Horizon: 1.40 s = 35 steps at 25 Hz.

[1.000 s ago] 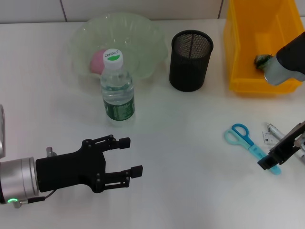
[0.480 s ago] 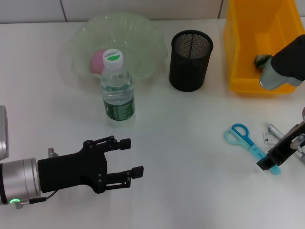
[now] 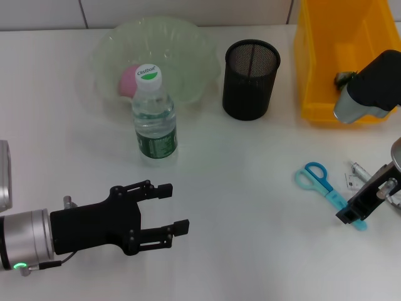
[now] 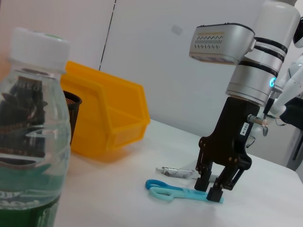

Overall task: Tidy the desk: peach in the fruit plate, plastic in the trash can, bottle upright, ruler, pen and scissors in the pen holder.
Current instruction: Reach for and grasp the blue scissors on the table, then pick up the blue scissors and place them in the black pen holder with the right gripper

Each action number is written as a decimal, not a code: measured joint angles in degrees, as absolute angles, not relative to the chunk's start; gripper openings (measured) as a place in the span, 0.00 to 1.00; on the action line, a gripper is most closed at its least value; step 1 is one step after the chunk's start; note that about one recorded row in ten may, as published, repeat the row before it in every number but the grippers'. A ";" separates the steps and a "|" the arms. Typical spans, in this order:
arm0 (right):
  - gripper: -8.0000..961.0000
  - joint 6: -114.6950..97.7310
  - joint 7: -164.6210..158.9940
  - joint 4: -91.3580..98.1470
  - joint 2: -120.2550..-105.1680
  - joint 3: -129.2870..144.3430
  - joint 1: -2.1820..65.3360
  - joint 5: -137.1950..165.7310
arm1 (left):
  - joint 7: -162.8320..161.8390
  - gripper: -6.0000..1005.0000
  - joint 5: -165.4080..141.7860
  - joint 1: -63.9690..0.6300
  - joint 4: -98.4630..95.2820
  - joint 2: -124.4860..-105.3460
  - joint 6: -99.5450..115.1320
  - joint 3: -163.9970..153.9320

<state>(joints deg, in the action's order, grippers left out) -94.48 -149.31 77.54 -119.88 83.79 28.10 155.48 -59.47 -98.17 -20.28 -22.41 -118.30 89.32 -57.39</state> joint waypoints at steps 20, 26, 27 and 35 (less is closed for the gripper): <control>0.30 -93.18 -149.46 76.68 -119.88 85.05 28.32 155.57 | -59.44 0.79 -98.17 -20.31 -22.34 -118.30 89.11 -57.39; 0.23 -93.09 -149.29 77.54 -119.88 85.49 27.95 155.30 | -59.46 0.79 -98.17 -20.30 -22.32 -118.30 89.12 -57.39; 0.22 -93.15 -149.17 78.07 -119.88 85.39 27.80 155.18 | -59.48 0.79 -98.17 -20.22 -22.32 -118.30 89.12 -57.39; 0.21 -95.19 -145.37 82.00 -119.87 80.89 26.62 149.39 | -59.50 0.79 -98.17 -19.96 -22.32 -118.30 89.26 -57.26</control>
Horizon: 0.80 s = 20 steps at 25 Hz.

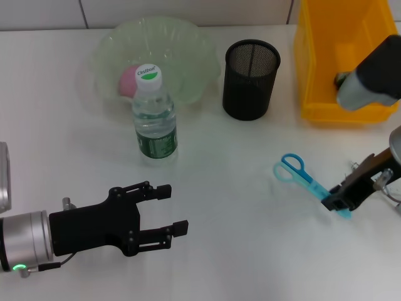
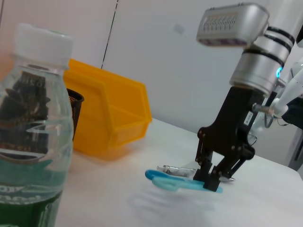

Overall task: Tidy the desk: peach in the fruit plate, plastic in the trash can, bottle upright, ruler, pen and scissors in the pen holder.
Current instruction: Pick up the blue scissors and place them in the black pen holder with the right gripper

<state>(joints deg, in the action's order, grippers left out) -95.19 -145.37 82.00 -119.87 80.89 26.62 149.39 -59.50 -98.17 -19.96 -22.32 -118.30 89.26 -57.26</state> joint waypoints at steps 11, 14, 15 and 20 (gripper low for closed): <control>0.21 -93.08 -123.11 81.29 -119.46 56.87 21.42 119.66 | -59.50 0.79 -98.16 -19.94 -22.32 -118.30 89.55 -57.03; 0.21 -87.71 -111.47 72.00 -119.24 52.09 20.63 106.36 | -59.50 0.79 -98.06 -20.02 -22.32 -118.30 89.67 -57.06; 0.21 -86.51 -107.62 68.60 -119.23 50.79 20.87 102.94 | -59.50 0.79 -98.04 -20.01 -22.33 -118.30 89.71 -57.05; 0.21 -82.77 -86.04 44.39 -119.19 46.57 25.41 83.50 | -59.15 0.79 -97.78 -19.83 -22.33 -118.30 89.77 -57.01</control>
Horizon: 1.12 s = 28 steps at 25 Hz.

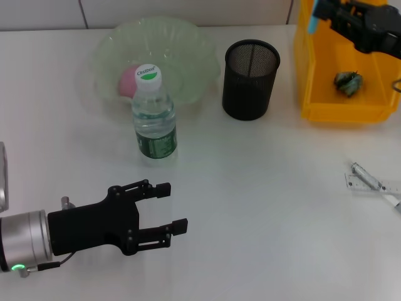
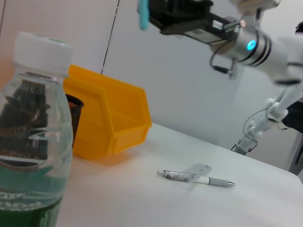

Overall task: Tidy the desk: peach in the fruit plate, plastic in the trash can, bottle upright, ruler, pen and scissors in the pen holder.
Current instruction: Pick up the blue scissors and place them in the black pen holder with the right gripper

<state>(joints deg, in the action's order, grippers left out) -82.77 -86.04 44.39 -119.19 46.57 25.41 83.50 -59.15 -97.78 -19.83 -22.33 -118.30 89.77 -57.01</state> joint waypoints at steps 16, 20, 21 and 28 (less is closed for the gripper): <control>0.21 -70.80 -43.10 7.60 -119.82 46.31 40.24 63.62 | -58.83 0.79 -97.73 -19.32 -22.25 -118.48 89.82 -56.82; 0.21 -69.95 -42.93 7.52 -119.84 46.87 40.00 63.80 | -58.82 0.79 -97.73 -19.34 -22.23 -118.48 89.82 -56.76; 0.21 -69.61 -42.90 7.44 -119.85 47.05 40.12 63.93 | -58.82 0.79 -97.73 -19.34 -22.23 -118.48 89.82 -56.76; 0.22 -68.53 -42.75 6.61 -119.88 47.57 40.55 64.08 | -58.79 0.79 -97.73 -19.52 -22.23 -118.47 89.82 -56.78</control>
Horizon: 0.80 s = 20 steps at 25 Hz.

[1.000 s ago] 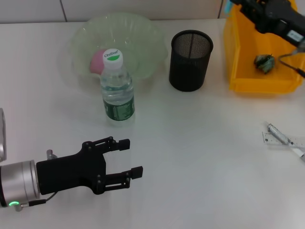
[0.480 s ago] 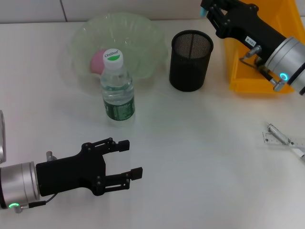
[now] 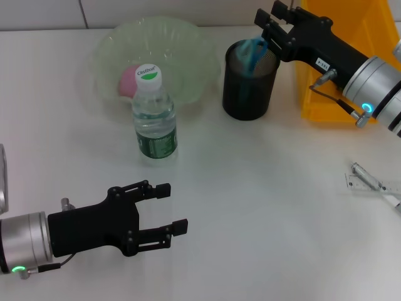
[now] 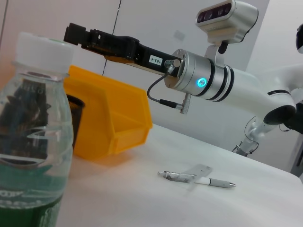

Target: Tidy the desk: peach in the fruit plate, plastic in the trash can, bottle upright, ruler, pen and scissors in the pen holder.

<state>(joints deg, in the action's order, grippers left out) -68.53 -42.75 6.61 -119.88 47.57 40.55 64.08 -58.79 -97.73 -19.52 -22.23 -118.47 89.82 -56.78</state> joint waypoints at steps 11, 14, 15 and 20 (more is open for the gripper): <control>0.68 -70.64 -45.38 7.80 -119.48 47.82 38.73 64.23 | -58.79 0.79 -97.70 -19.54 -22.23 -118.47 89.84 -56.78; 0.68 -72.11 -52.64 13.35 -119.23 47.88 36.19 68.16 | -58.79 0.79 -97.69 -19.57 -22.23 -118.47 89.87 -56.78; 0.68 -72.57 -56.12 16.73 -119.21 47.89 34.85 70.64 | -58.79 0.79 -97.68 -19.60 -22.24 -118.47 89.91 -56.78; 0.69 -78.54 -74.50 34.13 -119.16 47.90 29.35 85.44 | -58.92 0.79 -97.64 -19.78 -22.25 -118.47 90.11 -56.77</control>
